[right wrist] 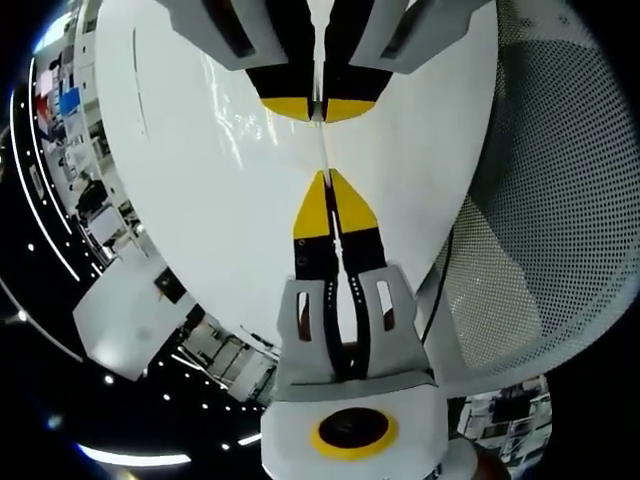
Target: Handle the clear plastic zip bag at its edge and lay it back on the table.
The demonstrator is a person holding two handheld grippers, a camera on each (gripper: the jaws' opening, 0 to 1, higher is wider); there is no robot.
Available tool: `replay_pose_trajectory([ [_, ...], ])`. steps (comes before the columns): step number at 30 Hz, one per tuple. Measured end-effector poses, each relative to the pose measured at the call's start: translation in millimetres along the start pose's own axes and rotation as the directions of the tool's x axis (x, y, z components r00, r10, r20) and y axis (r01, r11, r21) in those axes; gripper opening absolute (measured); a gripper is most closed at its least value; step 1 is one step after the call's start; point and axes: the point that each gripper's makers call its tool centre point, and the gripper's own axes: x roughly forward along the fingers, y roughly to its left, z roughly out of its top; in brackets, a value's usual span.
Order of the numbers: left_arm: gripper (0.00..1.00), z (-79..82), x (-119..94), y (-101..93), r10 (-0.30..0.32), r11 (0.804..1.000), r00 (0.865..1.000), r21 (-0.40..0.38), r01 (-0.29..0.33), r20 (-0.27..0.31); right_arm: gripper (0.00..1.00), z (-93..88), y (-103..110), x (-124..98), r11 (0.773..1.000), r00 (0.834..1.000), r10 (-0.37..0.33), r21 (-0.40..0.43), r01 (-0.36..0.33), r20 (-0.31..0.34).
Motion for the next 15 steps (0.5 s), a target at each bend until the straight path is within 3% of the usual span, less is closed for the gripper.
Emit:
replay_pose_trajectory([
  [15, 0.00, -1.8, -2.1, 1.0, 0.007, 1.000, 1.000, -0.007, -0.007, -0.003, 0.00, -7.2, -1.9, -1.8, 1.000, 1.000, -0.008, 0.015, 0.009, -0.008],
])
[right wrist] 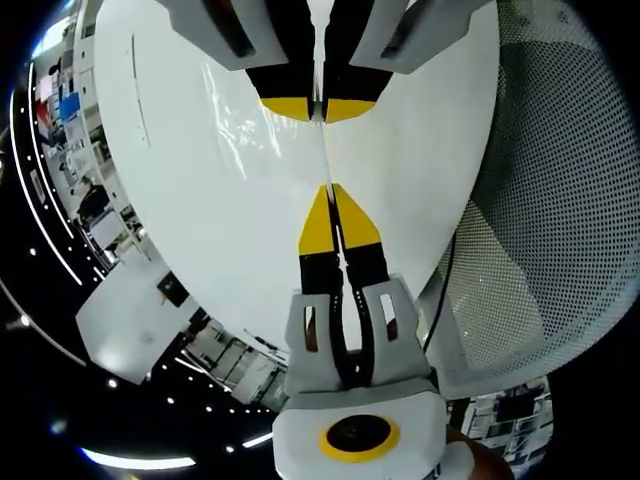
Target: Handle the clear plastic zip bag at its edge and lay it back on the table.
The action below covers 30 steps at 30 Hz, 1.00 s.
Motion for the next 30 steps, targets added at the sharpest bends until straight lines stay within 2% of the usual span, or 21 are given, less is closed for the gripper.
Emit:
replay_pose_trajectory([
  [30, 0.00, -7.5, -9, 1.8, 0.017, 1.000, 1.000, -0.012, -0.017, -0.008, 0.00, -18.3, -4, -7, 1.000, 1.000, -0.011, 0.021, 0.012, -0.024],
])
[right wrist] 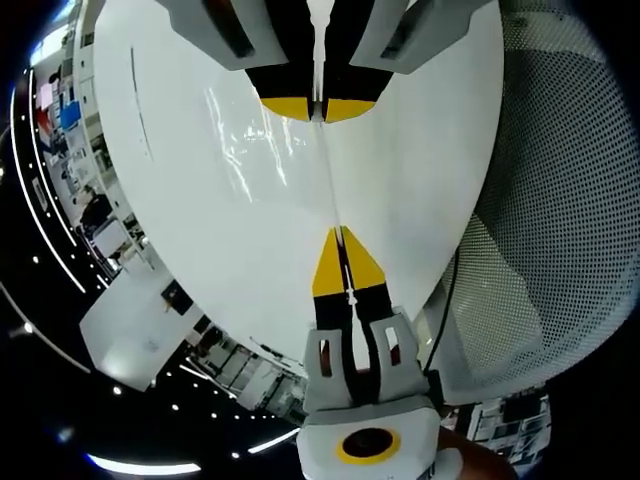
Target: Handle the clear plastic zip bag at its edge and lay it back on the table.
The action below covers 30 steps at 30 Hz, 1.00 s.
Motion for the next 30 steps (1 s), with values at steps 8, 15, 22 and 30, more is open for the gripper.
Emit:
replay_pose_trajectory([
  [8, 0.00, -1.7, 0, -1.2, 0.001, 1.000, 1.000, -0.005, -0.001, -0.004, 0.00, -2.2, 0, 0, 1.000, 1.000, -0.004, 0.010, 0.004, -0.001],
  [15, 0.00, -4.2, -1, -1.4, 0.000, 1.000, 1.000, -0.007, 0.000, -0.006, 0.00, -5.0, -1, -1, 1.000, 1.000, -0.008, 0.015, 0.008, -0.004],
  [22, 0.00, -7.9, -4, -0.3, 0.005, 1.000, 1.000, -0.011, -0.005, -0.008, 0.00, -8.6, -3, -3, 1.000, 1.000, -0.018, 0.021, 0.018, -0.010],
  [30, 0.00, -11.5, -8, 0.3, 0.009, 1.000, 1.000, -0.015, -0.010, -0.011, 0.00, -15.7, -3, -6, 0.999, 0.999, -0.025, 0.027, 0.025, -0.022],
])
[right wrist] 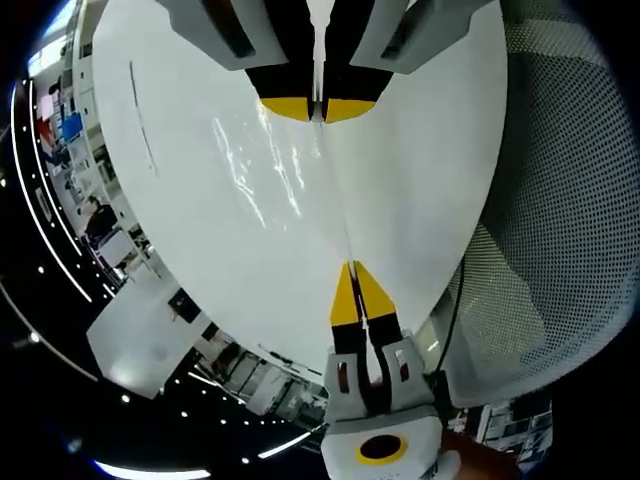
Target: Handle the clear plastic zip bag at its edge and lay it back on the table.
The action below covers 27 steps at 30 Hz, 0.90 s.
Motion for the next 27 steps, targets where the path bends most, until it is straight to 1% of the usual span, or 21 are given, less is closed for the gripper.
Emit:
replay_pose_trajectory([
  [11, 0.00, -2.6, -1, 1.3, 0.004, 1.000, 1.000, -0.001, -0.004, -0.004, 0.00, -8.5, -2, -3, 1.000, 1.000, -0.011, 0.017, 0.011, -0.012],
  [18, 0.00, -3.8, -4, 1.8, 0.007, 1.000, 1.000, -0.005, -0.007, -0.002, 0.00, -9.8, -3, -4, 1.000, 1.000, -0.015, 0.022, 0.015, -0.012],
  [23, 0.00, -7.6, -6, 2.8, 0.013, 1.000, 1.000, -0.002, -0.013, -0.009, 0.00, -14.1, -5, -5, 0.999, 1.000, -0.022, 0.029, 0.022, -0.021],
  [24, 0.00, -6.1, -7, 2.7, 0.011, 1.000, 1.000, -0.008, -0.011, 0.000, 0.00, -12.9, -5, -6, 0.999, 1.000, -0.020, 0.039, 0.021, -0.008],
  [27, 0.00, -4.3, -6, 3.2, 0.011, 1.000, 1.000, 0.007, -0.011, -0.006, 0.00, -12.6, -5, -5, 0.999, 1.000, -0.021, 0.032, 0.022, -0.014],
])
